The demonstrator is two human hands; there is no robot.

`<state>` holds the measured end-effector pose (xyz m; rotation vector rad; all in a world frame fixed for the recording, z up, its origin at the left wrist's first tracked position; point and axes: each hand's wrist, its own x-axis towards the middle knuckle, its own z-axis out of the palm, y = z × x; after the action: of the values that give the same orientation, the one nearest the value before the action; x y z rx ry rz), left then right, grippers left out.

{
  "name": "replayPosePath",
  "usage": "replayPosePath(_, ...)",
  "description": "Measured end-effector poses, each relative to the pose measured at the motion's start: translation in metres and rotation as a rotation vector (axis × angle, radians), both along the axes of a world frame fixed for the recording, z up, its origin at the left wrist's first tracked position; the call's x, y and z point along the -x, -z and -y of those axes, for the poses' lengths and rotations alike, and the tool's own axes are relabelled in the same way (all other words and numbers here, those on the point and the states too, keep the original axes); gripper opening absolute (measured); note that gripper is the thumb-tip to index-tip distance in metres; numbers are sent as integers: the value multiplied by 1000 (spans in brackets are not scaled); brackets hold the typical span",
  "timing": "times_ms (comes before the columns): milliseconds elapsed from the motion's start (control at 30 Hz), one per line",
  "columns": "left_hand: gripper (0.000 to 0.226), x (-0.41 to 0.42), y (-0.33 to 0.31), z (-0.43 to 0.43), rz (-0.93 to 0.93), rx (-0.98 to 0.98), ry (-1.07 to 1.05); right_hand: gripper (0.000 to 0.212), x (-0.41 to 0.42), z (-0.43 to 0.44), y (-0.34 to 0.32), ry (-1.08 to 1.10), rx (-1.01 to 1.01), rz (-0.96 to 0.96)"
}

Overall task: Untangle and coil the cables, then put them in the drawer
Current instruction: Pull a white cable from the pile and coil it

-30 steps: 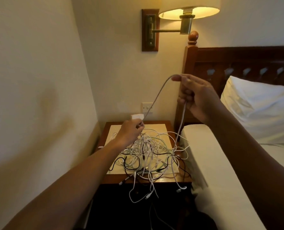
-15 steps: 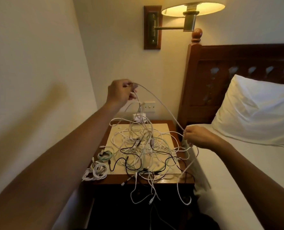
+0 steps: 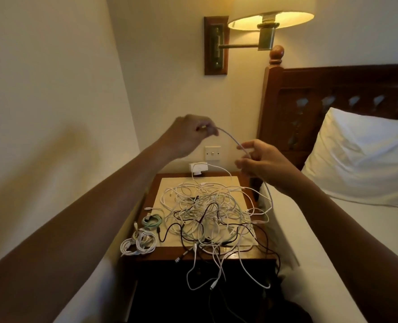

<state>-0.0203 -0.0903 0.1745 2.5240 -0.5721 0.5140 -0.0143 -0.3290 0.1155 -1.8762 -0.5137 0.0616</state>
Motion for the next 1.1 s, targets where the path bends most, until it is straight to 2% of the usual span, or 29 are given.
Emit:
replayPosePath(67, 21, 11, 6, 6, -78, -84, 23, 22, 8, -9, -16, -29, 7, 77)
replayPosePath(133, 21, 24, 10, 2, -183, -72, 44, 19, 12, -14, -28, -12, 74, 228)
replayPosePath(233, 24, 47, 9, -20, -385, 194, 147, 23, 10, -8, -36, 82, 183, 437)
replayPosePath(300, 29, 60, 6, -39, -427, 336, 168, 24, 6, -1, -30, 64, 268, 454)
replayPosePath(367, 29, 66, 5, -59, -361, 399, 78, 25, 4, 6, -13, 21, 361, 423)
replayPosePath(433, 26, 68, 10, -81, -189, 284, -123, 32, 0, 20, 10, 59, 390, 357)
replayPosePath(500, 25, 69, 22, -109, -77, 151, -299, 47, -5, 43, 36, 163, 368, 270)
replayPosePath(567, 22, 69, 40, -132, -123, 116, -359, 57, -7, 67, 59, 269, 369, 191)
replayPosePath(667, 22, 68, 70, -152, -148, 69, -439, 58, -5, 95, 88, 367, 492, 169)
replayPosePath(733, 26, 70, 82, -165, -115, 94, -533, 59, -3, 117, 101, 440, 517, 113)
replayPosePath(800, 34, 74, 91, -172, -198, 91, -581, 59, 2, 141, 112, 478, 570, 15)
replayPosePath(900, 40, 77, 98, -149, -376, 34, -520, 52, 9, 146, 118, 401, 676, -176)
replayPosePath(1000, 44, 86, 87, -97, -482, 61, -309, 31, 12, 117, 109, 214, 821, -93)
replayPosePath(1033, 44, 91, 81, -79, -508, 92, -224, 27, 16, 101, 101, 161, 816, -43)
replayPosePath(1100, 44, 99, 71, -45, -542, 168, -110, 36, 28, 60, 82, 12, 602, -31)
